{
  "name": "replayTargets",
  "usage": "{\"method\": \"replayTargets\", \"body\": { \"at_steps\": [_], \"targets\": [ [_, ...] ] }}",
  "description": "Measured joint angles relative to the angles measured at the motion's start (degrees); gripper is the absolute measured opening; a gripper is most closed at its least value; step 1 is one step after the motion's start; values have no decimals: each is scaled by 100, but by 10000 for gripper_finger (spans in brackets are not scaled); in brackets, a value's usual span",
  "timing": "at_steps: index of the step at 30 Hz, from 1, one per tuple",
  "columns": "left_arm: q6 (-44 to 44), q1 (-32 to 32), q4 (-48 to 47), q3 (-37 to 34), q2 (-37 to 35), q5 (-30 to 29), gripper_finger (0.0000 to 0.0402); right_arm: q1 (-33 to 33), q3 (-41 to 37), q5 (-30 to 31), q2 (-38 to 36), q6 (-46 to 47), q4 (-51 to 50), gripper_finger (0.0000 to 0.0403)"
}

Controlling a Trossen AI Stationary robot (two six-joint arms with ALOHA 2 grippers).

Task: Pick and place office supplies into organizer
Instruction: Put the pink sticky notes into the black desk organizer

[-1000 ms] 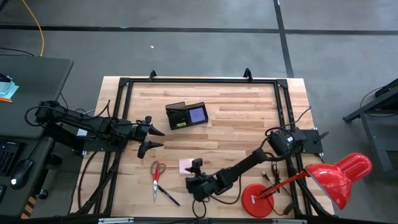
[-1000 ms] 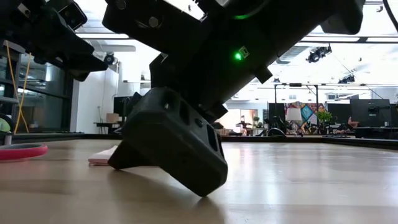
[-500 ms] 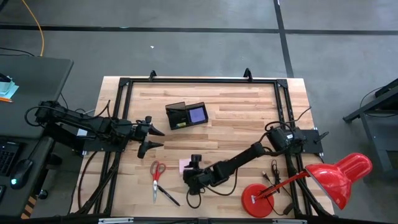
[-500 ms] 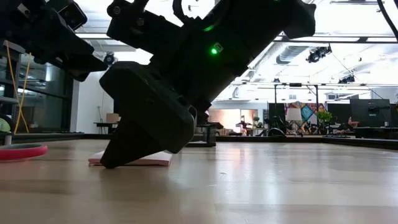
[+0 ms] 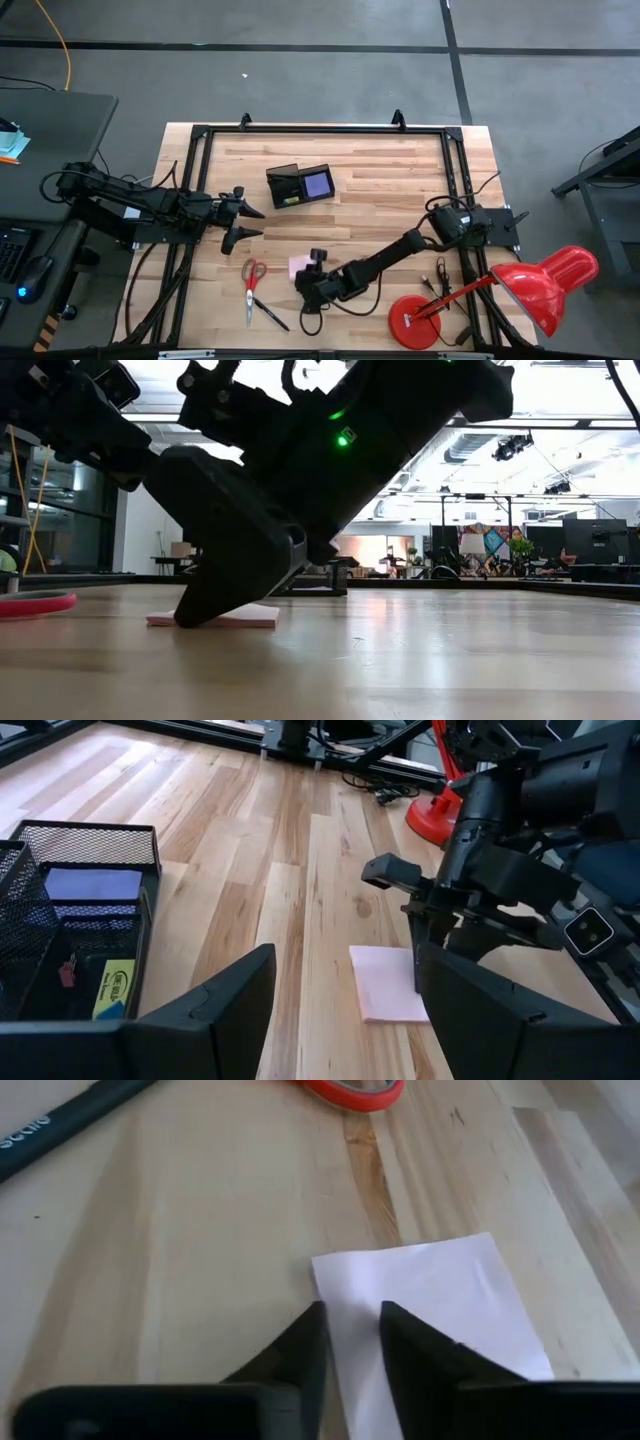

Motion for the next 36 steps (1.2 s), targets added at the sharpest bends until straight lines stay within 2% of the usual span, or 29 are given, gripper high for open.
{"method": "replayTargets", "body": {
  "at_steps": [5,10,16,25,36],
  "targets": [
    [0,0,0,0,0,0,230,0,-21,200,2,88,29,11],
    [2,0,0,0,0,0,230,111,-23,663,42,20,425,8],
    [1,0,11,0,0,0,230,270,471,1104,68,-200,-3,2],
    [2,0,13,0,0,0,230,387,1482,1903,54,-485,-1307,0],
    [2,0,15,0,0,0,230,326,2186,2666,44,-281,-2853,0]
  ]
}}
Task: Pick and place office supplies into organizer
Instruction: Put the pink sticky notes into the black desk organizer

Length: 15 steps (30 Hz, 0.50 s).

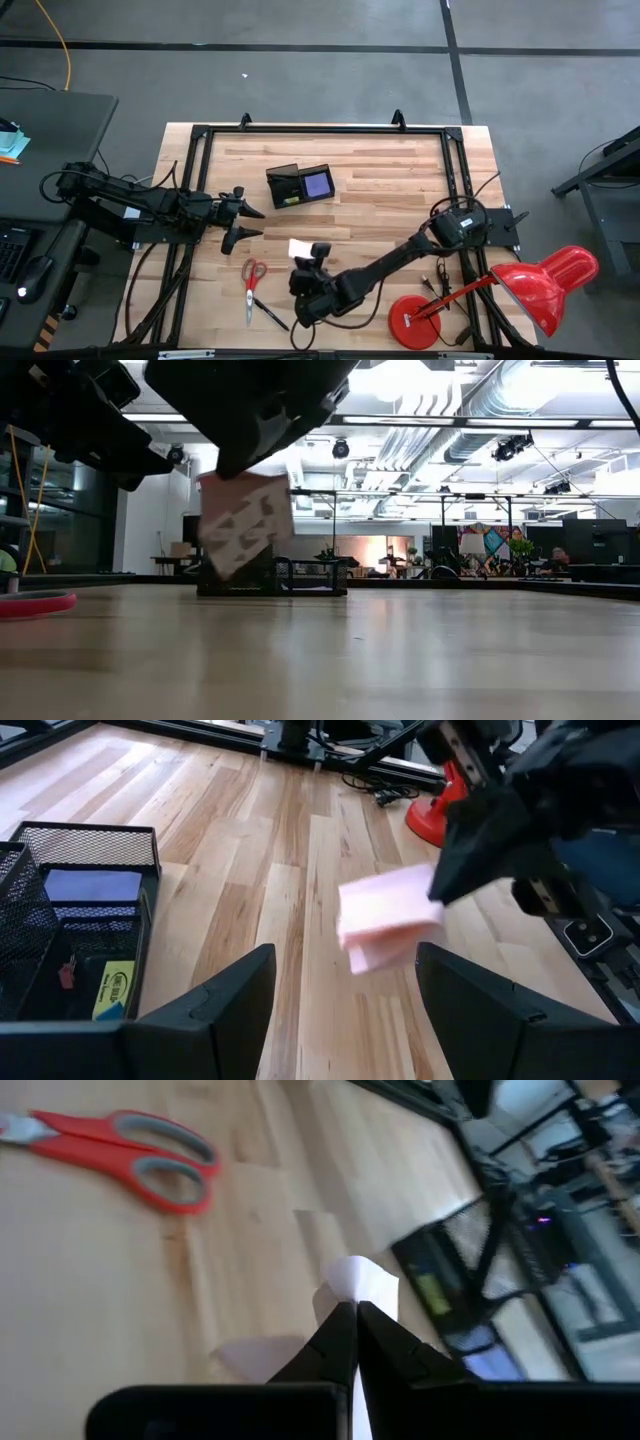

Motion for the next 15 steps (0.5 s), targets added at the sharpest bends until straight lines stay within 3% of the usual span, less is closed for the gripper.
{"method": "replayTargets", "body": {
  "at_steps": [7,15],
  "targets": [
    [2,0,6,0,0,0,230,-207,370,606,-5,-53,-685,0],
    [2,0,15,0,0,0,230,-709,689,744,-15,434,-1889,0]
  ]
}}
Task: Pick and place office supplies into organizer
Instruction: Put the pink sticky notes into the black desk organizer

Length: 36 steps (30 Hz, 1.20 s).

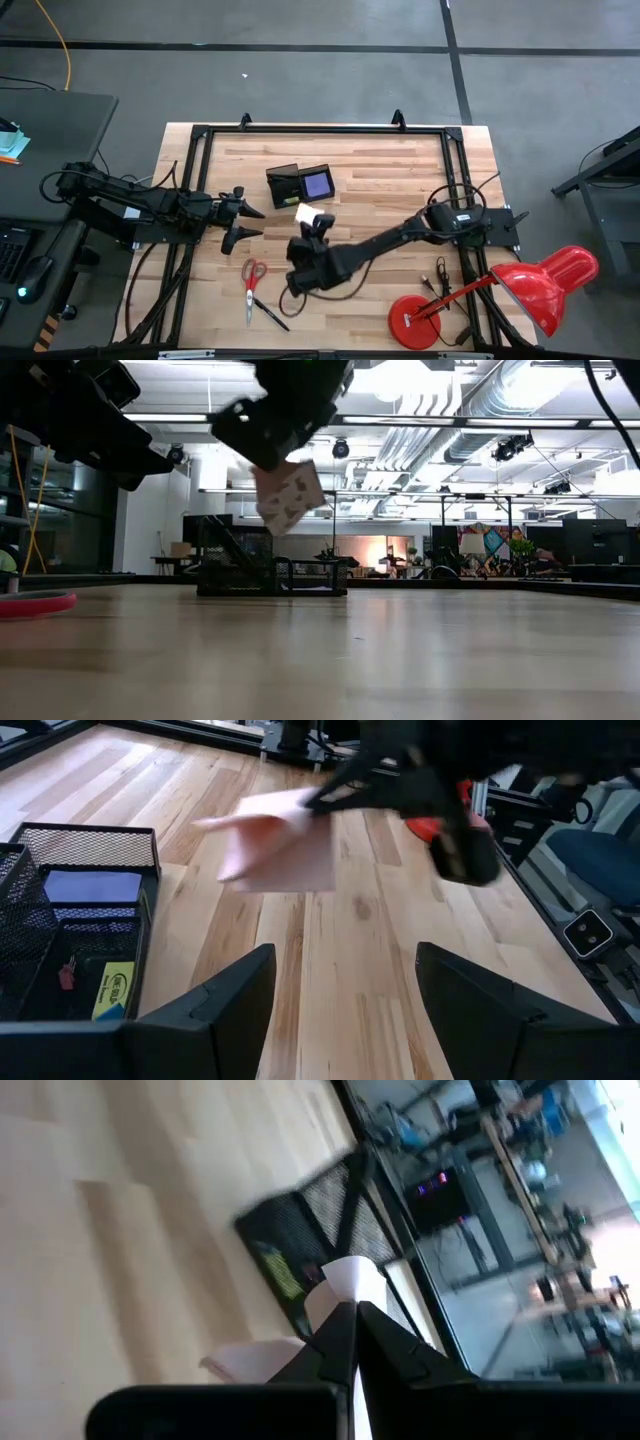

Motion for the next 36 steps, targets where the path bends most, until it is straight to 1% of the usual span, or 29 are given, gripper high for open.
{"method": "replayTargets", "body": {
  "at_steps": [4,10,18,20,24,29,34,36],
  "targets": [
    [0,0,0,0,0,0,230,-314,26,-260,-2,419,-486,0],
    [-2,0,-2,0,0,0,230,-775,26,-489,-2,429,-527,0],
    [0,0,-2,0,-2,0,230,-1438,26,-424,-2,673,-522,0],
    [-1,0,-2,0,-1,0,230,-1580,26,-379,-2,614,-523,0],
    [-1,0,-2,0,-1,0,230,-1811,26,-405,-2,474,-404,0],
    [-2,0,-2,0,0,0,230,-1997,24,-661,-2,272,0,0],
    [-1,0,-2,0,0,0,230,-2118,24,-680,-2,320,103,0],
    [-2,0,-3,0,0,0,230,-2177,24,-804,-2,411,100,0]
  ]
}}
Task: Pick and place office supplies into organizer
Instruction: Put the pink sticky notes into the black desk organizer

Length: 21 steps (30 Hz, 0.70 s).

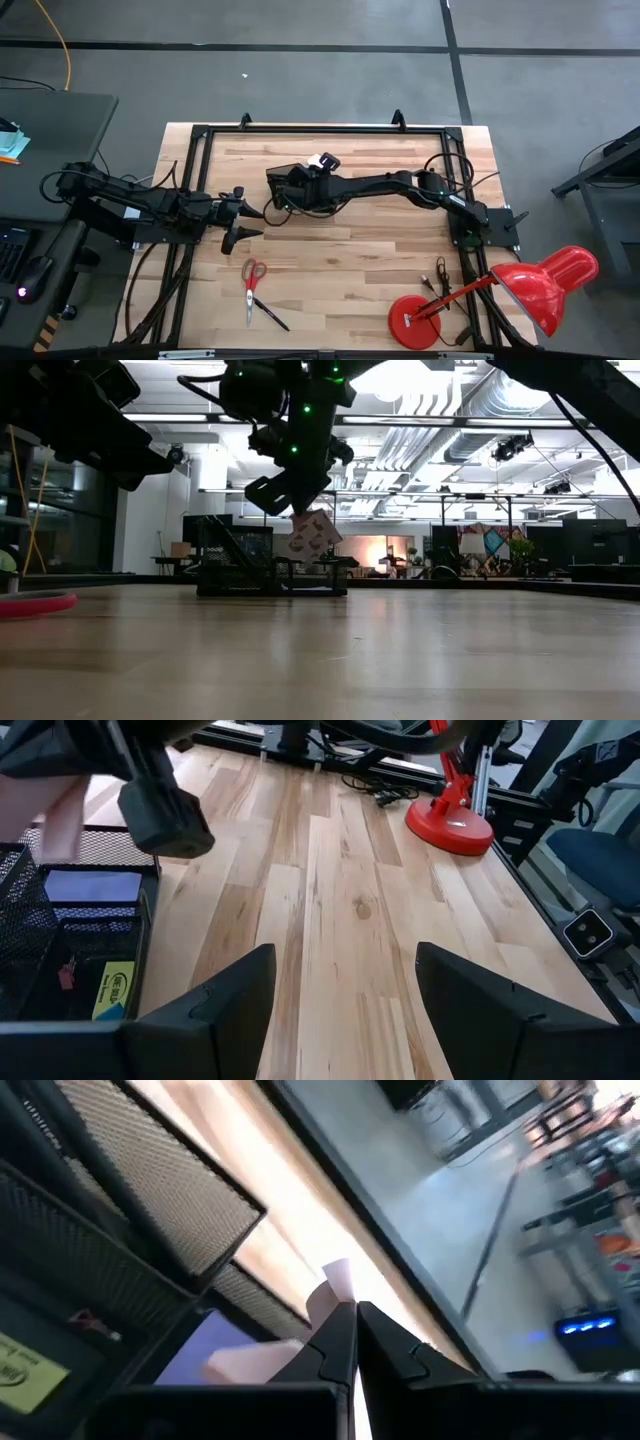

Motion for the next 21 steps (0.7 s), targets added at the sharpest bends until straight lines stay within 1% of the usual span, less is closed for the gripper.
{"method": "replayTargets", "body": {
  "at_steps": [2,6,9,12,16,18,21],
  "targets": [
    [0,0,-2,0,0,0,230,-55,0,-150,0,52,-6,0],
    [0,0,-4,0,-1,0,230,-144,-2,-235,101,133,44,0],
    [0,0,-6,-2,-1,0,230,-216,-9,-389,214,303,30,7],
    [0,0,-10,-2,-1,0,230,-236,-7,-379,278,337,29,25],
    [0,0,-8,-2,-2,0,230,-208,-7,-457,286,588,123,60],
    [0,0,-5,-2,-1,1,230,-203,-7,-648,289,660,203,79],
    [0,0,-4,-2,-2,0,230,-203,-7,-1174,291,709,401,102]
  ]
}}
